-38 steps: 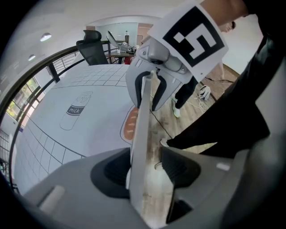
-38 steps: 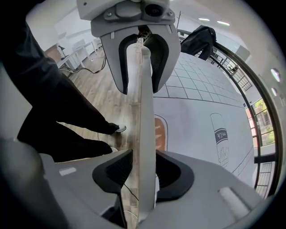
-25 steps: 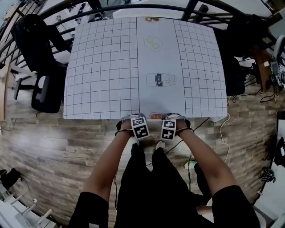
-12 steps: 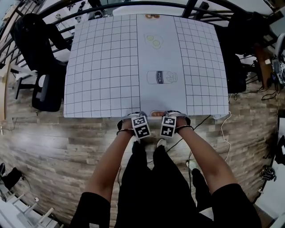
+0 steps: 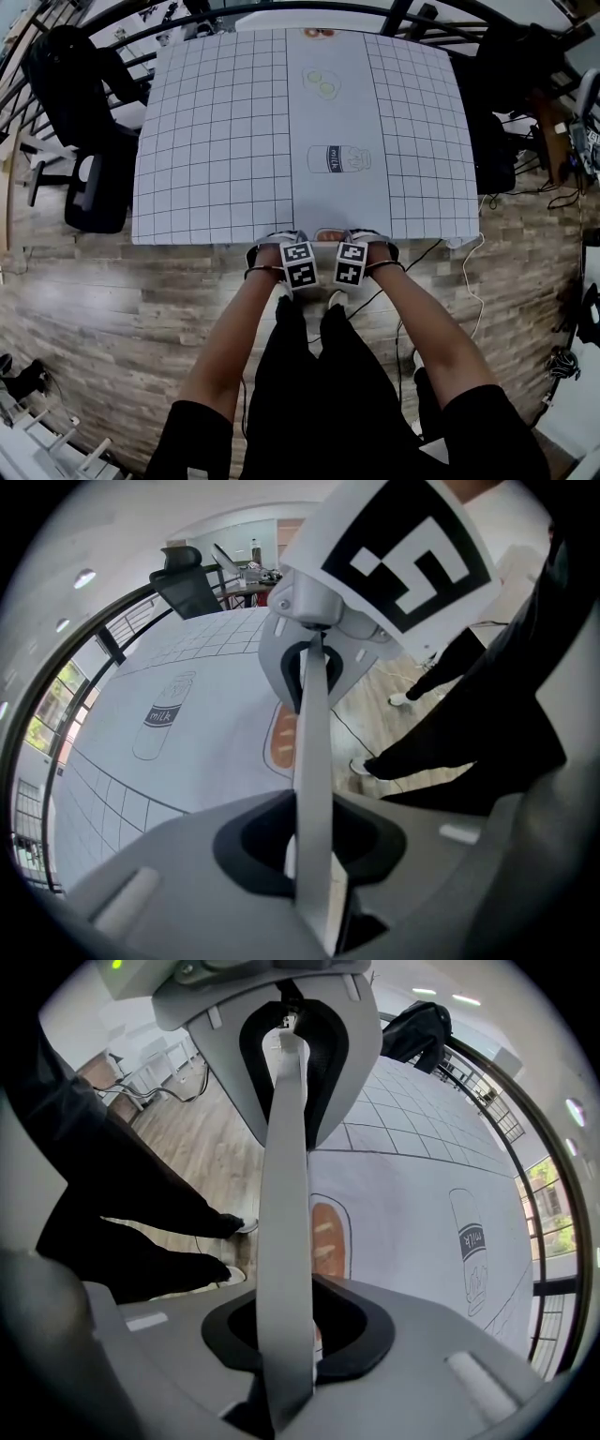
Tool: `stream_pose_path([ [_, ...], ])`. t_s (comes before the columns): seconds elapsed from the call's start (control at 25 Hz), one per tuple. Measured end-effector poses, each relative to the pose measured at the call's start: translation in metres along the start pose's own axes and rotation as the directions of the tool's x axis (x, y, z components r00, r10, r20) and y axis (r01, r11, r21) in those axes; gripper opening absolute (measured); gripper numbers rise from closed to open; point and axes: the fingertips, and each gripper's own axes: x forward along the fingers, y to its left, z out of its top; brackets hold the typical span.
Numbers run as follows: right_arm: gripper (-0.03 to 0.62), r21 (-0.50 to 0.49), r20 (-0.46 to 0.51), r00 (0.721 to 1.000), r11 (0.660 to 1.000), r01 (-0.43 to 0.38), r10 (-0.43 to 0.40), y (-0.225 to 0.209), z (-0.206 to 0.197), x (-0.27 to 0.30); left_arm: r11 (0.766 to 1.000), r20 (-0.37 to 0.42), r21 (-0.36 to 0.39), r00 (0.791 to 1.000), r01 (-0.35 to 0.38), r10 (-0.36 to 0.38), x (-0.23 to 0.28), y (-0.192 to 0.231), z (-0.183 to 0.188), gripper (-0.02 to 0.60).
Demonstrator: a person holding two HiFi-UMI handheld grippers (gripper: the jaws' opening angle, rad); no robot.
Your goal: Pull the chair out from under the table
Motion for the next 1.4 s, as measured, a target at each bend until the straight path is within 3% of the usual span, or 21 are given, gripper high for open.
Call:
stream_pose_path([
  [0.84, 0.072, -0.028, -0.008, 1.0, 0.999, -0.023, 0.022, 0.035, -0.003, -0.004, 0.999, -0.021, -0.011, 0.998, 0.052, -0.052, -0.002, -0.037, 0.001, 0.083],
  [1.4, 0.072, -0.036, -0.006, 1.0, 0.999, -0.025, 0.025, 0.074, -0.003, -0.006, 0.999, -0.018, -0.011, 0.999, 0.036, -0.036, -0.003, -0.077, 0.001, 0.081],
])
